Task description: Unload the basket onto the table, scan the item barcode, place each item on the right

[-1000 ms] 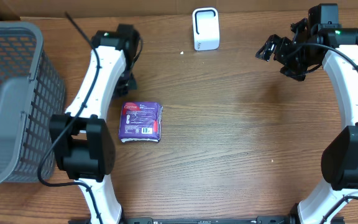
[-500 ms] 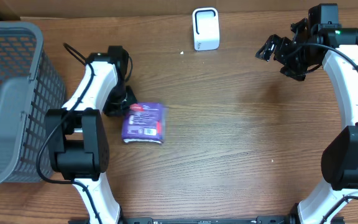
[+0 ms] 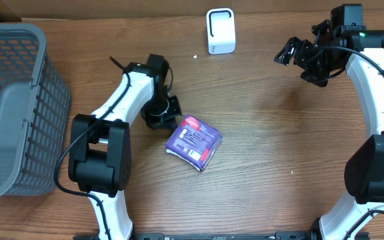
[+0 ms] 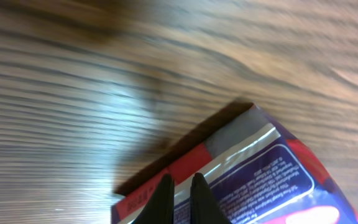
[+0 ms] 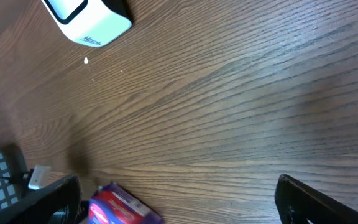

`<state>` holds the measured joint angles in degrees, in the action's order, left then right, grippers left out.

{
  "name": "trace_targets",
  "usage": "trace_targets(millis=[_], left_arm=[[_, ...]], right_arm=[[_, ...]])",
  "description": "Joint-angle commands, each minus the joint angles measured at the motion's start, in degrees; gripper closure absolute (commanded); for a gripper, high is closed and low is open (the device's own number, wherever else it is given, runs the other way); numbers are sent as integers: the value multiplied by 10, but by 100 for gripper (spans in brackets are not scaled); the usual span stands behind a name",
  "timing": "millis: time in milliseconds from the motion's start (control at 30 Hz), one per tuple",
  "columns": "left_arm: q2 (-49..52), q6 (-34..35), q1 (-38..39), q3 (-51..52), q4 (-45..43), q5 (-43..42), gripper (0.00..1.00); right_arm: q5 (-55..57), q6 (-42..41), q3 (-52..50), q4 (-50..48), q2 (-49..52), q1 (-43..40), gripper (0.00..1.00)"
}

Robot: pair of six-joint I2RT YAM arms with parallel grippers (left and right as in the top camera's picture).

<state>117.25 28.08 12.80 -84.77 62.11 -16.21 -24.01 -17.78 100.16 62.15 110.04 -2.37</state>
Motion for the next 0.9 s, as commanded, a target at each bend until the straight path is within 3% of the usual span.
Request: trace_targets(millis=[0, 267, 333, 467, 533, 733, 867], left_arm=[[0, -7, 3, -32, 14, -14, 96], [0, -9, -20, -202, 146, 150, 96], [0, -9, -26, -226, 157, 179, 73], [2, -9, -30, -226, 157, 169, 17], [2, -14, -30, -218, 162, 154, 1], [2, -28, -19, -188, 167, 137, 0], [3, 3, -23, -180, 151, 166, 0]], right_arm=[[0, 2, 7, -3, -7, 0, 0], [0, 2, 7, -3, -7, 0, 0], [0, 2, 7, -3, -7, 0, 0], [0, 2, 7, -3, -7, 0, 0], [0, 2, 7, -3, -7, 0, 0], [-17, 0, 7, -36, -7, 0, 0], [-128, -4, 6, -18, -6, 10, 0]])
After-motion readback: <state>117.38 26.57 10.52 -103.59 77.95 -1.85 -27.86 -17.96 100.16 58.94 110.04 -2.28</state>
